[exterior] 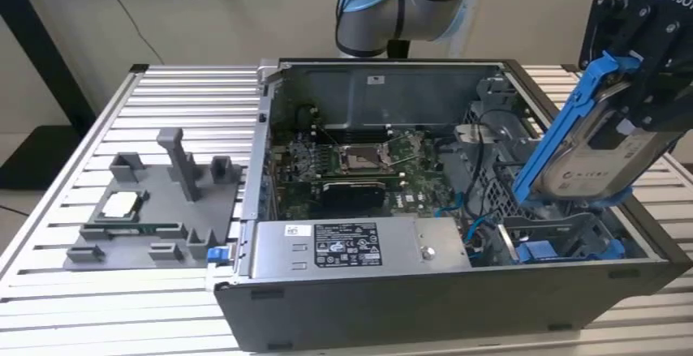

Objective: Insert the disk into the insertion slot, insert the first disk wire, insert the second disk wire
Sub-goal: 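Insert the disk into the insertion slot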

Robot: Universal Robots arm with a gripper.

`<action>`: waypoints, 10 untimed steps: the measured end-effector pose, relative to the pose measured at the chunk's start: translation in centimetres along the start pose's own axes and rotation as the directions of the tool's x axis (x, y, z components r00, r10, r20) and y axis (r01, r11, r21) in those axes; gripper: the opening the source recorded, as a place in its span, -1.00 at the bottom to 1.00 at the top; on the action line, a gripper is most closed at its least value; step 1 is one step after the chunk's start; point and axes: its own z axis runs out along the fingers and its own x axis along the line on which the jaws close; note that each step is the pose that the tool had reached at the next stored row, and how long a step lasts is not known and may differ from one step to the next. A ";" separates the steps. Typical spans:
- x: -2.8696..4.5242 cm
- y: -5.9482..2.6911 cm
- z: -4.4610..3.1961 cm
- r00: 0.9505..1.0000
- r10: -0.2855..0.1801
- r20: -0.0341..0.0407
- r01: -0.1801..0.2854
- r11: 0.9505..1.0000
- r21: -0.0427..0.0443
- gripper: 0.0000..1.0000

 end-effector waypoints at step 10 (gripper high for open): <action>0.00 -0.03 0.29 1.000 0.000 0.000 0.000 1.000 0.000 -0.35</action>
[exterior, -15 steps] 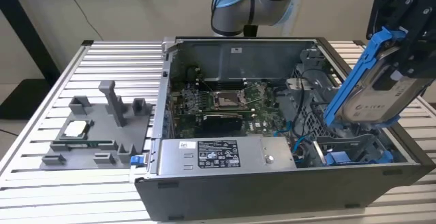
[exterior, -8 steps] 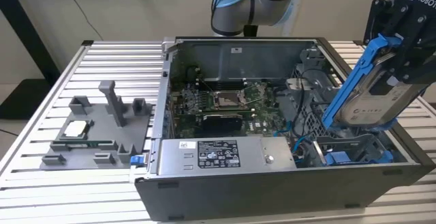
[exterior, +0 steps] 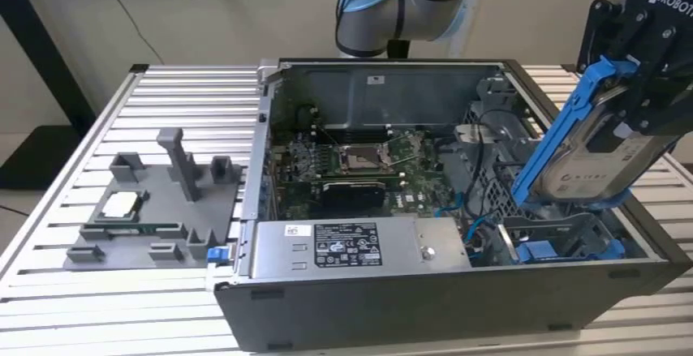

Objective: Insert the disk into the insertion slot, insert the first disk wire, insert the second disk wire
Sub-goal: 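Insert the disk into the insertion slot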

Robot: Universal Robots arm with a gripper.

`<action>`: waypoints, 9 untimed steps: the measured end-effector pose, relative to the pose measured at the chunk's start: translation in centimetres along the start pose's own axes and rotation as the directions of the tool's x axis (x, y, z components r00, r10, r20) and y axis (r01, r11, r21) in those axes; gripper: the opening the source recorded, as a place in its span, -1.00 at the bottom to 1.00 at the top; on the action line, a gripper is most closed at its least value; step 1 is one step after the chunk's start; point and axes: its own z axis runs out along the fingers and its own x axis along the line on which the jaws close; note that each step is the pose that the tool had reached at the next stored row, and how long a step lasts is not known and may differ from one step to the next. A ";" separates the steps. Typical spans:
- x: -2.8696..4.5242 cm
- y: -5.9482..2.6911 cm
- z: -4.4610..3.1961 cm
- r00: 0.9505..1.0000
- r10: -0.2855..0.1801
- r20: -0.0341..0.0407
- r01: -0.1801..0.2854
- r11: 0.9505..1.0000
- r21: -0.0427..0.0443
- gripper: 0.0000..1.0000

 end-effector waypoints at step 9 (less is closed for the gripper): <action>0.24 -0.01 0.31 1.000 0.000 0.000 0.000 1.000 0.000 -0.35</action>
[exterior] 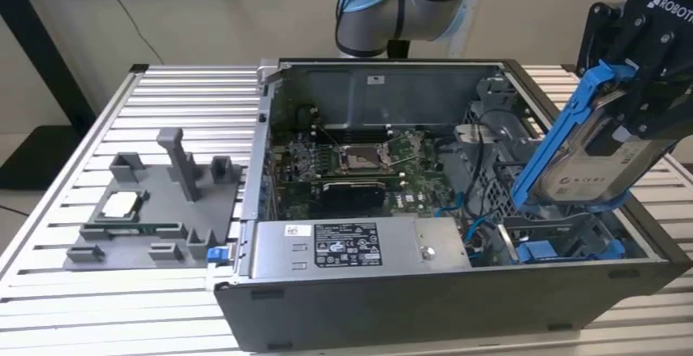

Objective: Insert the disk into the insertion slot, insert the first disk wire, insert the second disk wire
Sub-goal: 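Insert the disk into the insertion slot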

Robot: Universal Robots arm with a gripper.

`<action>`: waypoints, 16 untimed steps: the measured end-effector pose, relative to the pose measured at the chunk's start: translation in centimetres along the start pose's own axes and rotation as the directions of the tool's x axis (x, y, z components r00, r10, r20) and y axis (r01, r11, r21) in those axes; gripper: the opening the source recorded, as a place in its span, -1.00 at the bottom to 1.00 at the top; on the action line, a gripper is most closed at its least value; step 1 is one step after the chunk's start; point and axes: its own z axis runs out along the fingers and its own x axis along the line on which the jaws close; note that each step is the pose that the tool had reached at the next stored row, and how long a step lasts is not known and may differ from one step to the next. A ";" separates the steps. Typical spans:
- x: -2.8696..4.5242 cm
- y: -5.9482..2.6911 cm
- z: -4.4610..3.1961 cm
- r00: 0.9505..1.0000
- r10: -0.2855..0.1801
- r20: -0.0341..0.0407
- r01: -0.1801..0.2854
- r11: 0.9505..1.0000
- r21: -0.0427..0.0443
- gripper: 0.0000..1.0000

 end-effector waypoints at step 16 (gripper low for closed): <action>0.89 -0.03 0.35 1.000 0.000 0.000 0.000 1.000 0.000 -0.35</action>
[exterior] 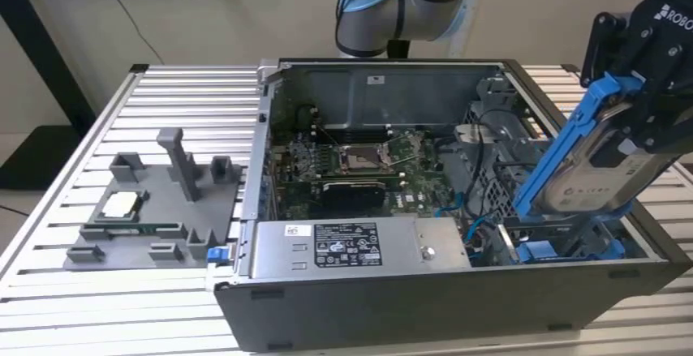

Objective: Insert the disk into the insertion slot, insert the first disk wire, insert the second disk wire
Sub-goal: 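Insert the disk into the insertion slot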

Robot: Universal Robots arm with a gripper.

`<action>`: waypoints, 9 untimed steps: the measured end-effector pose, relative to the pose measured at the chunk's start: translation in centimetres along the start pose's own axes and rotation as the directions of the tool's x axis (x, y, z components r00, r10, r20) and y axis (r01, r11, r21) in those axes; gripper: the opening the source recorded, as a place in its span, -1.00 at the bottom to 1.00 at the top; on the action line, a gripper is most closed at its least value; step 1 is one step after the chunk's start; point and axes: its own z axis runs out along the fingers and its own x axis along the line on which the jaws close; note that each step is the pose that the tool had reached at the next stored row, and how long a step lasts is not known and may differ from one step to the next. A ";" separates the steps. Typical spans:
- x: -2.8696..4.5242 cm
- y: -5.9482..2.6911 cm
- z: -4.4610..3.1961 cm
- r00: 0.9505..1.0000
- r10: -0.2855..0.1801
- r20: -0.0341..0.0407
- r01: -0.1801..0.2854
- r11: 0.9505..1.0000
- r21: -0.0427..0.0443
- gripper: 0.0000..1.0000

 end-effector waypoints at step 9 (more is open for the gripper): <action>0.45 -0.01 0.14 1.000 0.000 0.000 0.000 1.000 0.000 -0.35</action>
